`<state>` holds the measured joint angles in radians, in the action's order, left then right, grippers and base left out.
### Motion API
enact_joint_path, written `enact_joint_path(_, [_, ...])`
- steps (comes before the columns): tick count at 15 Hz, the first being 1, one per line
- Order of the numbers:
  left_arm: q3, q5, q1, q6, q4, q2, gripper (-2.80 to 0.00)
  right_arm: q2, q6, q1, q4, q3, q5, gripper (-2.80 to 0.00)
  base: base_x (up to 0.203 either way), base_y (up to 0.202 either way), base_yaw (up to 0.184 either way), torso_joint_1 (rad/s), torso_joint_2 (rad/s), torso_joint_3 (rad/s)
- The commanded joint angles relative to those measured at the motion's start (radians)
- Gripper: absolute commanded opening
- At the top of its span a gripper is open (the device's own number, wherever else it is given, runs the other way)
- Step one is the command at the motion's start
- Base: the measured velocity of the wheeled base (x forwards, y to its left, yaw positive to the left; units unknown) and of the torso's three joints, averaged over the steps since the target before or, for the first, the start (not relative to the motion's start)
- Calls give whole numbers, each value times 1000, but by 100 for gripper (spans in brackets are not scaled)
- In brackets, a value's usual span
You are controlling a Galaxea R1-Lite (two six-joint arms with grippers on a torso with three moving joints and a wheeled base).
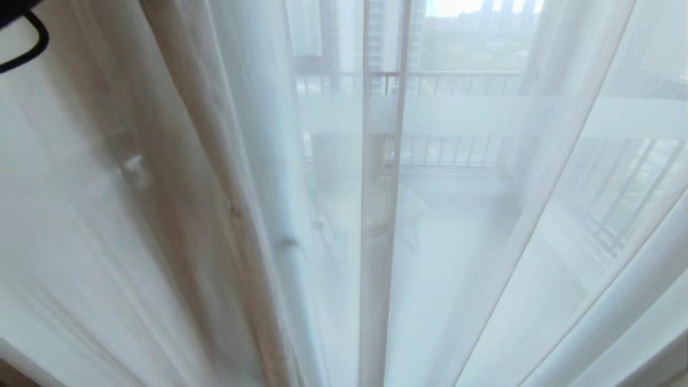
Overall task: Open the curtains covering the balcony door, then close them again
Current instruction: Close the inner curtains on both sides
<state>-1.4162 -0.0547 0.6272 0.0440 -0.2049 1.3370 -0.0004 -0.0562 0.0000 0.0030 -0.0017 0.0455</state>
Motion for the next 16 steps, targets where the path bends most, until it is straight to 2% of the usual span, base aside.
enact_joint_path(1, [-6,-1,72,0,-2,51,-280,0,-1,0,0,0,0,-280,0,0,0,0,0,0])
enact_joint_path(8, [-58,0,211,-1,-2,190,-280,0,-1,0,0,0,0,-280,0,0,0,0,0,0])
enact_joint_path(13, [-61,-5,205,0,-4,200,-280,0,-1,0,0,0,0,-280,0,0,0,0,0,0])
enact_joint_path(16, [-60,-7,148,-1,-4,172,-280,0,0,0,0,1,0,-280,0,0,0,0,0,0])
